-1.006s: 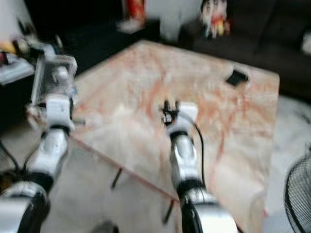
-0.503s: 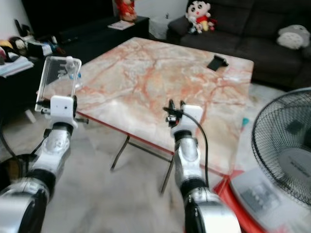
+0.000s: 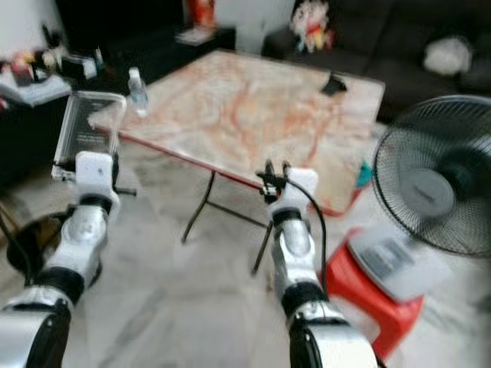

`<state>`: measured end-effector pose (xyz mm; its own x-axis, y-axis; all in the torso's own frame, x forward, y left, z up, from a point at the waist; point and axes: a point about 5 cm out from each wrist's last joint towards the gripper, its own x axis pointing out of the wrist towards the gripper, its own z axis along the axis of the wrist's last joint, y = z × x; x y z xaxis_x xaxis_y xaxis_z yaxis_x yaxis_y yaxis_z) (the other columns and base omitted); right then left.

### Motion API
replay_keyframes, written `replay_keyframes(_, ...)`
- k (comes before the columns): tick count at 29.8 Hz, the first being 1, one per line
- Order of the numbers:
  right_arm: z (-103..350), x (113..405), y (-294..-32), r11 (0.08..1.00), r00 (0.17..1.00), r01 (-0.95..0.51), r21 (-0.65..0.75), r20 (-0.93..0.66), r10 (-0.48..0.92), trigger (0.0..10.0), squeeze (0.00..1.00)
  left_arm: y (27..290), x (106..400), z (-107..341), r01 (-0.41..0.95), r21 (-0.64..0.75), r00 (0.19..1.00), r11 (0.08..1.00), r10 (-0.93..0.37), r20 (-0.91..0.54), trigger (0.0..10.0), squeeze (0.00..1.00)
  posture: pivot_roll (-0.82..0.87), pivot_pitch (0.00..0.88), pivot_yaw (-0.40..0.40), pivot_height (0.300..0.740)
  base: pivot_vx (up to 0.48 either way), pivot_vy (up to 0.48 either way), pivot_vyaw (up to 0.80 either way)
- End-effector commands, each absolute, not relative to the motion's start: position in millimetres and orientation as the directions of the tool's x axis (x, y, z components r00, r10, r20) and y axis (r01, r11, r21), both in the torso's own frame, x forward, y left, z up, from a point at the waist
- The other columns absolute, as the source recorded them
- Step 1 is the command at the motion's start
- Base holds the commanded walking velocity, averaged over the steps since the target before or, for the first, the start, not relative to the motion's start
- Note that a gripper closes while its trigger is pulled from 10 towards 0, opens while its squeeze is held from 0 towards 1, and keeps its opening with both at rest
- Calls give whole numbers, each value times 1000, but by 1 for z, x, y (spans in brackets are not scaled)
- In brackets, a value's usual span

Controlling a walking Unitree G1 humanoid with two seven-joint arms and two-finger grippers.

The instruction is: Picking trash to rubbish bin

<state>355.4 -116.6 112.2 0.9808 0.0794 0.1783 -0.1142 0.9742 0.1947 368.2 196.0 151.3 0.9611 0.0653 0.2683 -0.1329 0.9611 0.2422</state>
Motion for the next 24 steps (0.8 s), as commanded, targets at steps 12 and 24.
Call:
replay_keyframes(12, 61, 337, -132, 984, 994, -59, 166, -77, 73, 10000, 0, 229, 352, 109, -164, 231, 986, 959, 156, 53, 10000, 0, 47, 7, -48, 740, 0, 0, 0)
replay_keyframes(24, -23, 271, -154, 993, 876, 8, 119, -480, 51, 10000, 0, 251, 315, 52, -171, 230, 959, 958, 215, -186, 10000, 0, 42, 8, -41, 740, 0, 0, 0)
